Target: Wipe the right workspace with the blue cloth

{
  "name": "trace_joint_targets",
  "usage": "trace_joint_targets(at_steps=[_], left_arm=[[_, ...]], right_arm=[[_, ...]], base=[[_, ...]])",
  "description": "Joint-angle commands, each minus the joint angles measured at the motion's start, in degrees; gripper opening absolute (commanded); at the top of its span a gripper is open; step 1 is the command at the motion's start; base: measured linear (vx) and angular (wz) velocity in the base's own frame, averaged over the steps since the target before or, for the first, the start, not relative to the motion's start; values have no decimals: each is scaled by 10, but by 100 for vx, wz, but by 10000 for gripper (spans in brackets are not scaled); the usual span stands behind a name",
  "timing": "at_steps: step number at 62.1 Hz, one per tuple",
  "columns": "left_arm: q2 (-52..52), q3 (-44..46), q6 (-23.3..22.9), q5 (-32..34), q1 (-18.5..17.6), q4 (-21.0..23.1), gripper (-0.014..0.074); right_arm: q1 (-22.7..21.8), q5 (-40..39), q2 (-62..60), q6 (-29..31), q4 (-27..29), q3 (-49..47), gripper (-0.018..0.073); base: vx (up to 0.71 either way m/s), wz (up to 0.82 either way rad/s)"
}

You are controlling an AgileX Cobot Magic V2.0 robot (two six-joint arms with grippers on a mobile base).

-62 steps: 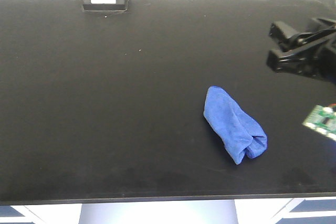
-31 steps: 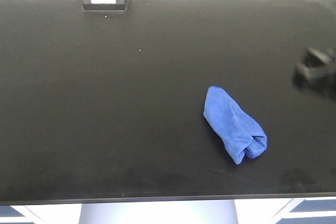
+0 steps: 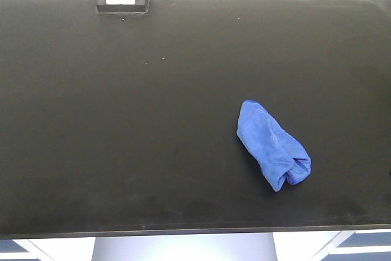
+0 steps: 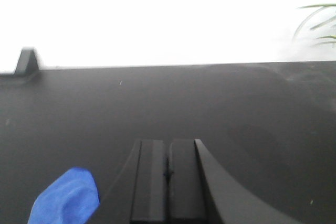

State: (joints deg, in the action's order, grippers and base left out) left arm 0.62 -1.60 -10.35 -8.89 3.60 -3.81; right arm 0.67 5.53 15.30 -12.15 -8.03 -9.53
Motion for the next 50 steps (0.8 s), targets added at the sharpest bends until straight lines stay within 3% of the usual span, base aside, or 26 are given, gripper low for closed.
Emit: trace_joint_targets(at_steps=[1,9,15,50], left_arm=[[9,-17,-5,48,-2,0,-6],[9,-17,-5,48,-2,0,-6],[9,-17,-5,48,-2,0,-6],[9,-17,-5,48,-2,0,-6]], right_arm=[[-12,-87,-42,10,38,41,-8],[-12,-92,-118,10,56,124,-8],[-11,-15,-168,10,59,123,-8],[-10,-1,-162,8,67,124,-8]], base=[[0,0],[0,0],[0,0],[0,0]])
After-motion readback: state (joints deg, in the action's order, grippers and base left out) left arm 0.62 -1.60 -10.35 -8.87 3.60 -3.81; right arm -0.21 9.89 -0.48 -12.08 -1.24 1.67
